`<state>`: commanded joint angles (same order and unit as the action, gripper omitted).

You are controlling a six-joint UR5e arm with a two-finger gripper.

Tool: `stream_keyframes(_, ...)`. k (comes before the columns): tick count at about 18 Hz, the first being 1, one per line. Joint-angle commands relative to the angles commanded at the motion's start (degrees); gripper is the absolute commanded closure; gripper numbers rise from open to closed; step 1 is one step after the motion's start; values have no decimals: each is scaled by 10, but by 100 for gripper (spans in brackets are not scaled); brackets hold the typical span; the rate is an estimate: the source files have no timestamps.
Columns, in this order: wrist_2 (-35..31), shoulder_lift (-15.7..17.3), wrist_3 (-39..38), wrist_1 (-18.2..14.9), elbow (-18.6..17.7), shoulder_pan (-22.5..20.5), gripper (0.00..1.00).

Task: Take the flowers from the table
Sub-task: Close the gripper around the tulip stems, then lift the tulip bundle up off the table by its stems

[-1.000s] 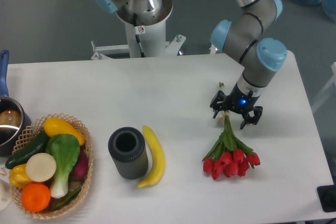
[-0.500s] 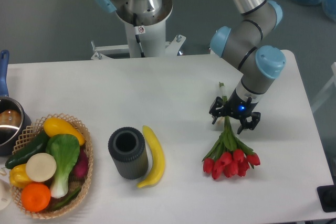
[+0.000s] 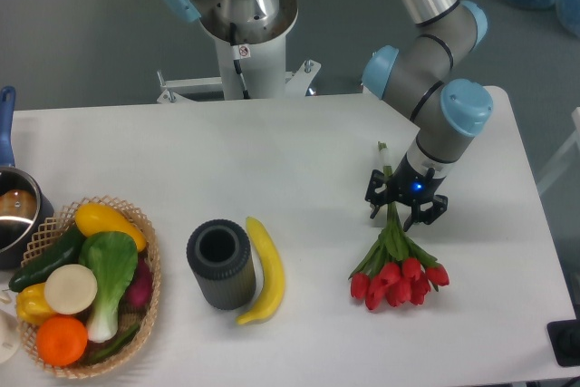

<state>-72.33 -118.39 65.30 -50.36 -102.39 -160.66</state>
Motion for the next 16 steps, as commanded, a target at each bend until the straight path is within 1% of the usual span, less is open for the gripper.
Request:
stream_keyframes(4, -1, 1, -2, -1, 0, 0, 51)
stream_keyframes(7, -1, 2, -2, -1, 0, 0, 60)
stream_keyframes(11, 0, 4, -1, -1, 1, -1, 67)
stream_keyframes(14, -1, 4, -2, -1, 1, -2, 71)
stream_keyframes(16, 0, 5, -2, -1, 1, -3, 72)
